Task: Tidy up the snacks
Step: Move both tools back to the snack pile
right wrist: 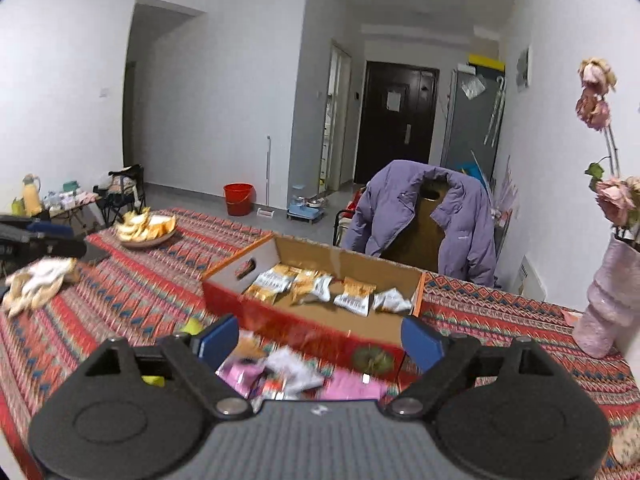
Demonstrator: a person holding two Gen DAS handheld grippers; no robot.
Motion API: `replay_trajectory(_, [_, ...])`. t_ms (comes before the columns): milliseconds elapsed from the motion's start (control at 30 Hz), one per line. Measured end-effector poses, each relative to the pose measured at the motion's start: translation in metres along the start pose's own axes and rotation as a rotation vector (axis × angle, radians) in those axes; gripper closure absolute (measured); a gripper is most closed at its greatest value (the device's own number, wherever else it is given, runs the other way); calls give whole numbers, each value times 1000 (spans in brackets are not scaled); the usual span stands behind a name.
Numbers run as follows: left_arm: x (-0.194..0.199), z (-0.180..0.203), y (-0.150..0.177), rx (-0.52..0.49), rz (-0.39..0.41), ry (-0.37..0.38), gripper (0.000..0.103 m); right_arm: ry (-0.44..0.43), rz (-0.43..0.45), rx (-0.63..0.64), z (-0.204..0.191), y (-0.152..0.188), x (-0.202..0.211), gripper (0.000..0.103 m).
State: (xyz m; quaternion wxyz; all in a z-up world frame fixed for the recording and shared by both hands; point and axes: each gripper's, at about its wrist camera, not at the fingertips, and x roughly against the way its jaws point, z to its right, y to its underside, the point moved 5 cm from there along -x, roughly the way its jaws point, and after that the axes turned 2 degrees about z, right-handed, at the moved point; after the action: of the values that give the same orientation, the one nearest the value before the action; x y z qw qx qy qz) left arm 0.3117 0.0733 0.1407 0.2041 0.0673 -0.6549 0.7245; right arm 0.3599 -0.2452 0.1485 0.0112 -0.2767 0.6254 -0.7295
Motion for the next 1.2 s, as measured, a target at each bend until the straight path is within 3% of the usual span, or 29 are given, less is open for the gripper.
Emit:
replay_trajectory(133, [25,2,38,99,-31,38,19,16,-11,-12,-20,40,25,10])
replay_trajectory(333, [56,9,105,131,-58,-57,17,24,-14,-97,-44,102,54,10])
replay_trajectory(633, [58,19,147,122,-145,-68,16,106,-89,-89,-49,155,71,10])
replay_trajectory(800, [43,29,147,80,-170,-66,16,120,-117,-126,-42,168,66,10])
replay_trajectory(933, [24,43,133,37,-146,-16,16,117,-98,-138,-36,163,61,10])
replay_trajectory(1200, [-57,60,92,-67,-132,22,21,108,-77,-180,-19,143,32,12])
